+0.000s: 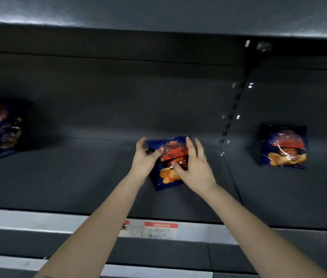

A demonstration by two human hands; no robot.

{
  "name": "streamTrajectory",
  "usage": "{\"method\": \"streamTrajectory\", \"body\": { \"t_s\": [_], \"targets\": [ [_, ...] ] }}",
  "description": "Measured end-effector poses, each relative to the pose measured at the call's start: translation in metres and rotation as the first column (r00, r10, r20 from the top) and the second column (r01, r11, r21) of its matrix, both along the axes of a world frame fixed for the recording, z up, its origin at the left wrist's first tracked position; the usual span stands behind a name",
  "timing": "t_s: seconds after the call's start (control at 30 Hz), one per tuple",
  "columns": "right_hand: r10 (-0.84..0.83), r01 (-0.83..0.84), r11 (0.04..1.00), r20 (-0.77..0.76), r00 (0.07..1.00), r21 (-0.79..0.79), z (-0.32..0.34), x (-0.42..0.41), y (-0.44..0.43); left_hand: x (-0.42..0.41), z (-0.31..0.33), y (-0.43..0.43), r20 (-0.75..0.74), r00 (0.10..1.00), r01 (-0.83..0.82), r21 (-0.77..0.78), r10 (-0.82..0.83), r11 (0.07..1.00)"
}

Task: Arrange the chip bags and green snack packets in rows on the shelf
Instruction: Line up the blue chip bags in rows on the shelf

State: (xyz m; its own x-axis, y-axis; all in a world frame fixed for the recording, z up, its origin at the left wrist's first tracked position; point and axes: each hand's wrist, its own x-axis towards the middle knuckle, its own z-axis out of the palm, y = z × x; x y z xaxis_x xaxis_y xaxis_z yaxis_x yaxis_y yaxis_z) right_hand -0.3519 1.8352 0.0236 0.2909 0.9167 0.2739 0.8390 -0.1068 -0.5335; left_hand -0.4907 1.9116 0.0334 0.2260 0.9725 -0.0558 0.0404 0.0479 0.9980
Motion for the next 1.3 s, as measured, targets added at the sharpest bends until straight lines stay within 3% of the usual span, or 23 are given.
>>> {"method": "streamTrajectory", "body": {
  "t_s": [0.23,0.6,0.73,0.83,0.93,1.13,1.3],
  "targets": [
    [-0.26,0.26,0.965,0.132,0.956,0.019,0.0,0.042,-0.035,0.077,0.005,-0.029,-0.005,0.982,0.19,0.085,-0.191,0.978],
    [-0.494,0.485,0.869,0.158,0.855,0.097,-0.006,0.142,-0.111,0.186,0.004,-0.085,-0.096,0.894,0.448,0.138,-0.438,0.883],
    [-0.557,0.552,0.83,0.169,0.813,0.081,-0.006,0.176,-0.132,0.218,-0.008,-0.097,-0.474,0.814,0.492,0.253,-0.337,0.833],
    [-0.581,0.576,0.813,0.163,0.798,0.08,-0.006,0.197,-0.14,0.236,-0.022,-0.102,-0.809,0.565,0.624,0.29,-0.162,0.726],
    [-0.579,0.574,0.815,0.144,0.803,0.077,-0.004,0.214,-0.138,0.247,-0.033,-0.105,-0.924,0.371,0.705,0.215,-0.092,0.676],
    [-0.555,0.541,0.826,0.063,0.83,0.159,0.002,0.235,-0.118,0.249,-0.038,-0.103,-0.927,0.373,0.7,0.247,-0.048,0.671],
    [-0.556,0.557,0.83,0.142,0.819,0.034,-0.01,0.239,-0.103,0.249,-0.04,-0.102,-0.924,0.38,0.69,0.25,-0.046,0.68]
  ]
}}
